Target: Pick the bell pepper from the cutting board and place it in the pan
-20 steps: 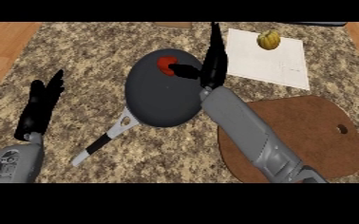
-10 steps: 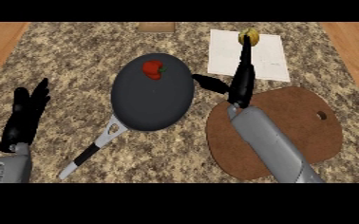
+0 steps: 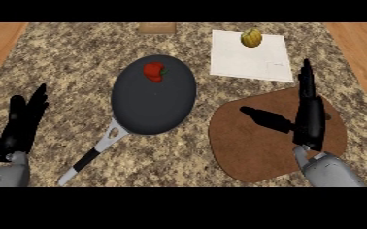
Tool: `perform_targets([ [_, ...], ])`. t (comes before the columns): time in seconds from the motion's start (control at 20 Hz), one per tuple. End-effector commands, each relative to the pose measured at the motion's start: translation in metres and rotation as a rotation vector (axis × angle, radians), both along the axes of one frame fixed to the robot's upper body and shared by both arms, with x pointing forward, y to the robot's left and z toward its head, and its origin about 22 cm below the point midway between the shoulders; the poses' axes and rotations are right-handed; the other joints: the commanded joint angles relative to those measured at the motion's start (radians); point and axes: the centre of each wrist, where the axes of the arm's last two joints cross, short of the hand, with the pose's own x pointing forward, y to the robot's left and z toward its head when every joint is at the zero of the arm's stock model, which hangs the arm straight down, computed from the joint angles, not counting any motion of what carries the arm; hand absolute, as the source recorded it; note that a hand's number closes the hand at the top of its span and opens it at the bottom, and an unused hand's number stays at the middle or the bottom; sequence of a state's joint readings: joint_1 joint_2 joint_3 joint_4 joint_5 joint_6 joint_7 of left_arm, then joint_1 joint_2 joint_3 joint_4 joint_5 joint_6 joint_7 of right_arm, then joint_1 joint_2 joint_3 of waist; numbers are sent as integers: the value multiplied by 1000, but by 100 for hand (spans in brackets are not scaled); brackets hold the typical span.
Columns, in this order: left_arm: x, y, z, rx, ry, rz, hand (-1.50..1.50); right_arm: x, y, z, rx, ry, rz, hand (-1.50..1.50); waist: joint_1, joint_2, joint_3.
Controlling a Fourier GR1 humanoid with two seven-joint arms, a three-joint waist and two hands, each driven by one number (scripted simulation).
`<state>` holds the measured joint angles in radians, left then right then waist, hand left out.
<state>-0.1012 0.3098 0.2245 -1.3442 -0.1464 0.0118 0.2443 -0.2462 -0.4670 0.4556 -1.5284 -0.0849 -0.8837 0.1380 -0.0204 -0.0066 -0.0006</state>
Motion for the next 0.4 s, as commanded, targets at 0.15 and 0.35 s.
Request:
perform_targets([
  [0.15, -3, 6, 4, 14, 12, 0, 0, -68, -57, 23, -56, 9, 53, -150, 3, 3, 1],
  [0.35, 8, -7, 1, 10, -2, -4, 0, -78, -76, 28, -51, 4, 36, -150, 12, 5, 1],
])
